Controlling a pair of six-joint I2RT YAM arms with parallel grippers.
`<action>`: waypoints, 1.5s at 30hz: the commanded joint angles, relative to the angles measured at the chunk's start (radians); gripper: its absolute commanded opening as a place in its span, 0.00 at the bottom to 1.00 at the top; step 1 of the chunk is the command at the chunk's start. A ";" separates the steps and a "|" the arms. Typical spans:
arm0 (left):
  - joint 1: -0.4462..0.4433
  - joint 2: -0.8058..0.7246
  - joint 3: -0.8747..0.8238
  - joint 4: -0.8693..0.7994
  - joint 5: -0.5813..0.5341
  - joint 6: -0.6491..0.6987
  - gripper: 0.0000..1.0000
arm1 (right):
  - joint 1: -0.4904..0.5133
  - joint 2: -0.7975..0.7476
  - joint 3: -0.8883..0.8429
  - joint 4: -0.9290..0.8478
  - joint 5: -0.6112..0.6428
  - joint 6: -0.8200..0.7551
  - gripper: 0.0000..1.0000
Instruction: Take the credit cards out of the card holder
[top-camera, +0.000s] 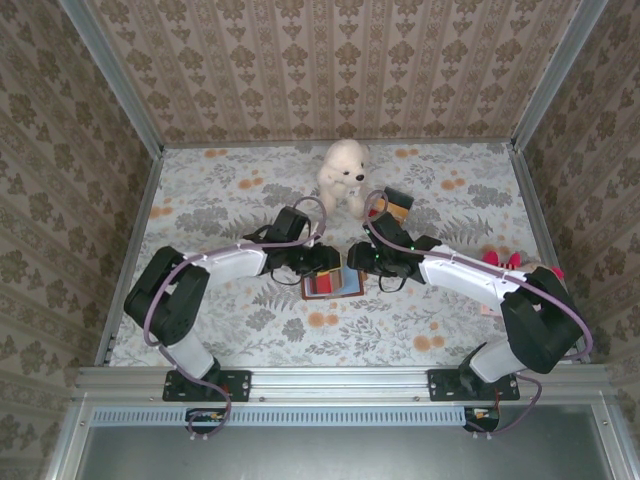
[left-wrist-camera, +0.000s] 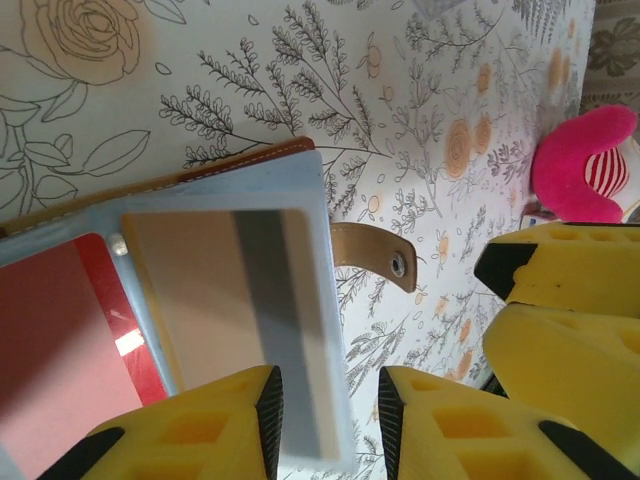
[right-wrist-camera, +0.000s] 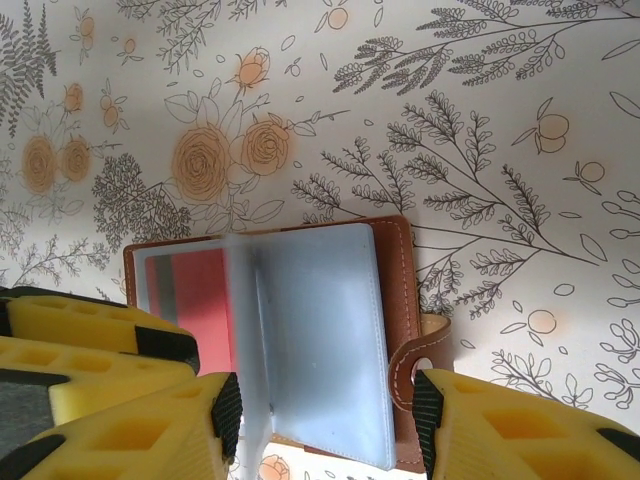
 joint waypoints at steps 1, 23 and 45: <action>-0.005 0.008 0.028 -0.030 -0.017 0.006 0.34 | -0.005 -0.014 -0.016 0.043 -0.026 0.006 0.51; -0.024 0.084 0.070 -0.151 -0.140 -0.030 0.18 | -0.002 0.225 0.089 -0.012 -0.125 -0.028 0.22; -0.017 0.114 0.059 -0.187 -0.198 -0.033 0.19 | 0.002 0.188 0.097 -0.029 -0.071 -0.055 0.22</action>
